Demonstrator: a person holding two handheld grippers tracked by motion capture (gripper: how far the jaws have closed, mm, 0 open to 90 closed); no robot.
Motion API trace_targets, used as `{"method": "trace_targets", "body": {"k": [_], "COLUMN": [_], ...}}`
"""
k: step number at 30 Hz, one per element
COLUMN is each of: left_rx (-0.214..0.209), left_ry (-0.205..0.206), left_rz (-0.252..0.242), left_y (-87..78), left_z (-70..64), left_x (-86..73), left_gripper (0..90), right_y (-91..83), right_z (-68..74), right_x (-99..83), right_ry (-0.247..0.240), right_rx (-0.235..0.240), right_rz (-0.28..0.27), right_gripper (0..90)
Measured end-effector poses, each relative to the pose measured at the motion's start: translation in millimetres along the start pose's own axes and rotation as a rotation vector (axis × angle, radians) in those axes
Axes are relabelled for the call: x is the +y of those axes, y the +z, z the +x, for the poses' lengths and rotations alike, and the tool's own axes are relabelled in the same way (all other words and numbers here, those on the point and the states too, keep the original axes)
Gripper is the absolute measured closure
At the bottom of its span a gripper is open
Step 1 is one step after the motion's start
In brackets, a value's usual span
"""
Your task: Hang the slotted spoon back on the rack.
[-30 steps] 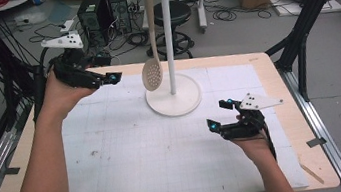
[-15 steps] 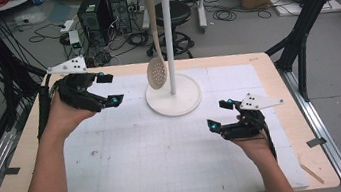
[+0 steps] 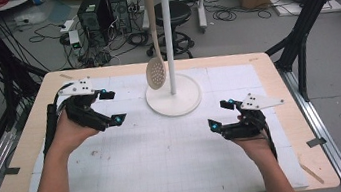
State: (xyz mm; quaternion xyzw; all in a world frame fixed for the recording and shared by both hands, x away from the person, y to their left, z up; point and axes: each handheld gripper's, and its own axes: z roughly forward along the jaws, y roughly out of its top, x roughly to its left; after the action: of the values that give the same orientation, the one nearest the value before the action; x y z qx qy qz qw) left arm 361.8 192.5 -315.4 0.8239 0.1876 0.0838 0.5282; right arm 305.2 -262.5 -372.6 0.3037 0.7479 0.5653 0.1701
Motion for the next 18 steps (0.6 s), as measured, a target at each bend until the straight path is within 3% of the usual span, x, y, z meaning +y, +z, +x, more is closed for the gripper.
{"method": "trace_targets", "body": {"k": [8,18], "left_rx": [-0.025,-0.008], "left_ry": [-0.010,-0.011], "left_rz": [-0.108,-0.140], "left_y": [-11.2,-20.7], "left_z": [-5.8,-13.6], "left_x": [-24.1,-54.2], "left_gripper": [6.4,5.2], "right_y": [2.0,5.6], "right_z": [0.0,0.8], "right_x": [-1.7,-4.3], "right_ry": [-0.002,-0.001], "right_rx": [-0.001,0.004], "right_rz": [0.012,0.031], "right_gripper": [15.4,15.4]}}
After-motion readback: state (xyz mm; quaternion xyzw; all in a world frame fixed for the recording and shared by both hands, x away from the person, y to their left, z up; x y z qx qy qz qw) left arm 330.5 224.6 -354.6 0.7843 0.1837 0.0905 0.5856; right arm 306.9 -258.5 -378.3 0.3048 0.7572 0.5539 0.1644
